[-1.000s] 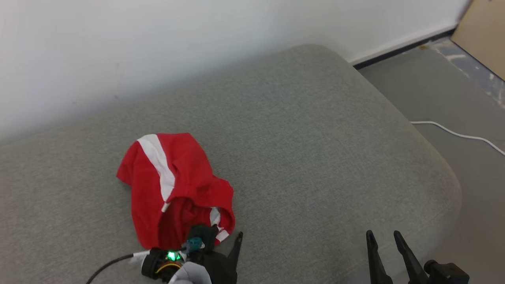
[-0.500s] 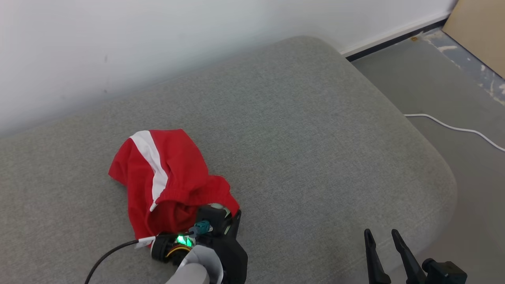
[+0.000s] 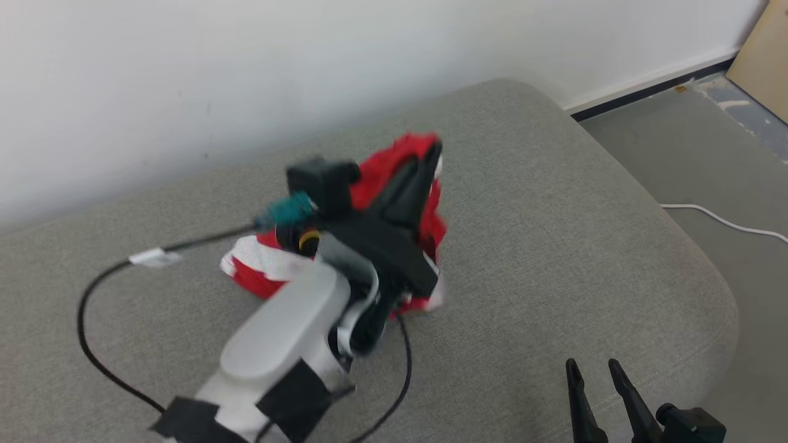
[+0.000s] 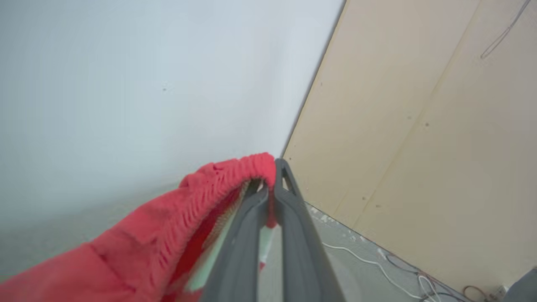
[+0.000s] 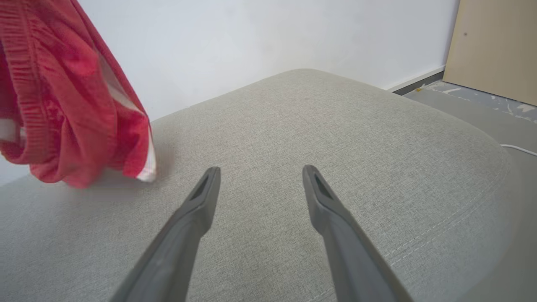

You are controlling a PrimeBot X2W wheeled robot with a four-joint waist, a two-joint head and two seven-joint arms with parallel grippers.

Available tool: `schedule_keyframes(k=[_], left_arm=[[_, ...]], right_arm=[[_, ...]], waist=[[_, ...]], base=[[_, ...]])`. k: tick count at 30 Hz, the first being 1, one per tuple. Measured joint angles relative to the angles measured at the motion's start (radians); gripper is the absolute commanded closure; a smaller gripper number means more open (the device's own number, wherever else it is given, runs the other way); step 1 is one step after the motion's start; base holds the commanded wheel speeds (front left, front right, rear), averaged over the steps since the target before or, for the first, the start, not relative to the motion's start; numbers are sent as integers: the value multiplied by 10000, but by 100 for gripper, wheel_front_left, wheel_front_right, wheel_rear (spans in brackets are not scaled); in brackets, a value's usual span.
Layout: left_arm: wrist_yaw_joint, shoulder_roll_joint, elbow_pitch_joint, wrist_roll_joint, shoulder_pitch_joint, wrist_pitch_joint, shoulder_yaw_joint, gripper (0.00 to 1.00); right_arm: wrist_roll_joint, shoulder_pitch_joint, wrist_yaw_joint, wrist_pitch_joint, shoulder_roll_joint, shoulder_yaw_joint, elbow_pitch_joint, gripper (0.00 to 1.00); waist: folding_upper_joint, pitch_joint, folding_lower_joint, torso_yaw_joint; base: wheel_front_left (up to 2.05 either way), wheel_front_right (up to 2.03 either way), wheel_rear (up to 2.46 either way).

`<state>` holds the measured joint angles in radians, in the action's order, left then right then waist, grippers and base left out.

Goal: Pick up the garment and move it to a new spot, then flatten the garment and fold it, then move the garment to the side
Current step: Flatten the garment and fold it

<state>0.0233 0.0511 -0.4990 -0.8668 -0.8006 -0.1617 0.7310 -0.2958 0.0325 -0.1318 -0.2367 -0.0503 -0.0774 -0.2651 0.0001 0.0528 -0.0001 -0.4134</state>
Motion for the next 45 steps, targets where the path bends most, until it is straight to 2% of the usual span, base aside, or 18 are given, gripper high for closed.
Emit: schedule_keyframes(k=[2, 6, 10, 14, 17, 20, 24, 31, 35, 36, 37, 45], left_arm=[[-33, 4, 456, -828, -421, -105, -242, 100], [-190, -10, 972, -1601, -1187, -437, -621, 100], [-132, 0, 1578, -2894, -1237, -706, -1007, 100], [-293, 73, 1546, -3781, -108, -174, -876, 100], [-560, 665, 1162, -4322, 1398, 368, -775, 100], [-717, 1227, 886, -4698, 2647, 865, -704, 100], [-757, 1586, 966, -5264, 3675, 1197, -821, 100], [-940, 2004, 1133, -5590, 4167, 1348, -1093, 100], [-1108, 2096, 564, -5127, 3940, 621, -1212, 100], [-1101, 2090, 433, -4987, 3847, 435, -1235, 42], [-1062, 2084, 316, -4838, 3774, 265, -1200, 0], [-1028, 2203, -328, -3684, 3782, -773, -1041, 0]], right_arm=[[-2, 13, 0, 4, 0, -31, 0, 0], [-4, 121, 0, 4, 0, -6, 13, 0], [-29, 183, 0, 2, -2, 104, 81, 0], [-111, 185, 0, -6, -4, 146, 146, 0], [-121, 177, 0, -13, -2, 192, 173, 0], [-117, 140, 0, -15, 2, 215, 207, 0], [-98, 51, 0, -12, -2, 221, 265, 0], [-94, -22, 0, 2, 2, 113, 259, 0], [-107, -93, 0, 54, 0, 4, 196, 0], [-107, -107, 0, 77, 4, -36, 182, 0], [-107, -112, 0, 77, 6, -46, 180, 0], [-31, 35, 0, 100, 2, 109, 184, 0]], waist=[[0, -74, 0, -12], [0, -131, 0, -55], [-1, -96, 0, 52], [0, 8, 0, 343], [0, 90, 1, 667], [0, 168, 0, 1045], [0, 254, 0, 1598], [0, 335, 0, 2490], [0, 314, 1, 2800], [0, 293, 1, 2797], [-1, 272, 0, 2775], [0, -65, 0, 2492]], base=[[0, 0, 0], [0, 0, 0], [0, 0, 0], [0, 0, 0], [0, 0, 0], [0, 0, 0], [0, 0, 0], [0, 0, 0], [0, 0, 0], [0, 0, 0], [0, 0, 0], [0, 0, 0]])
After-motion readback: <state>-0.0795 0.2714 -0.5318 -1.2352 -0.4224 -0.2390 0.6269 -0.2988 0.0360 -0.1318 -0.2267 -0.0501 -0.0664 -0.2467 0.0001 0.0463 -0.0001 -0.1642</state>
